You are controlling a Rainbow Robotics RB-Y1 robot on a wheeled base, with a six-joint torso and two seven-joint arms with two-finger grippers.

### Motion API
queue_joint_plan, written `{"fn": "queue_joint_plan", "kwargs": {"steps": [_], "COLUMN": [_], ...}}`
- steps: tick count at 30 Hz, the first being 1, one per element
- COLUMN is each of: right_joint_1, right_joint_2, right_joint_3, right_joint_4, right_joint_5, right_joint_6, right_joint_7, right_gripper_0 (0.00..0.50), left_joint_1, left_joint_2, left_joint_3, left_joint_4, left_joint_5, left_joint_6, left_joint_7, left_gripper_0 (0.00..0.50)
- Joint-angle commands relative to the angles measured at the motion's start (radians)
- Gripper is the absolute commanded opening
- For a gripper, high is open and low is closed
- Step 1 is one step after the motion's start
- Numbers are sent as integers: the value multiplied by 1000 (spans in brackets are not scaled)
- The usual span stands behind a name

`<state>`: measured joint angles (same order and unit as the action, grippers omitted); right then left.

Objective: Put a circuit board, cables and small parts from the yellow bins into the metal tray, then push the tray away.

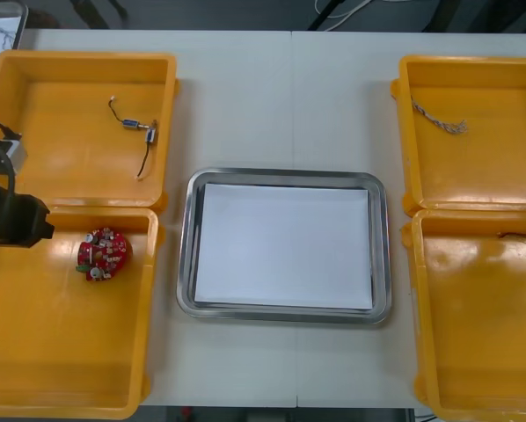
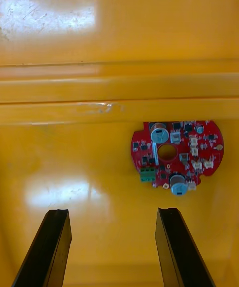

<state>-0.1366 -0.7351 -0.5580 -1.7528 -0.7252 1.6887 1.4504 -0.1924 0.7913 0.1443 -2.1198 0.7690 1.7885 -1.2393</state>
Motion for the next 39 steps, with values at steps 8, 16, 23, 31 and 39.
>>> {"fn": "queue_joint_plan", "kwargs": {"steps": [8, 16, 23, 31, 39], "right_joint_1": [-26, -26, -24, -24, 3], "right_joint_2": [-20, 29, 57, 88, 118], "right_joint_3": [87, 95, 102, 119, 133], "right_joint_4": [-2, 27, 50, 64, 70], "right_joint_5": [41, 61, 73, 99, 121], "right_joint_6": [-67, -70, -77, -78, -124], "right_joint_7": [-266, -384, -475, -528, -538], "right_gripper_0": [463, 462, 463, 463, 460], "left_joint_1": [94, 103, 151, 174, 191], "left_joint_2": [-73, -92, -93, -93, -93], "left_joint_3": [-112, -173, -213, -235, -262], "left_joint_4": [-40, -42, -42, -45, -43], "left_joint_5": [-122, -155, -166, -166, -174], "left_joint_6": [-172, -202, -282, -308, -356], "left_joint_7": [74, 107, 130, 146, 167], "left_gripper_0": [500, 500, 500, 500, 500]}}
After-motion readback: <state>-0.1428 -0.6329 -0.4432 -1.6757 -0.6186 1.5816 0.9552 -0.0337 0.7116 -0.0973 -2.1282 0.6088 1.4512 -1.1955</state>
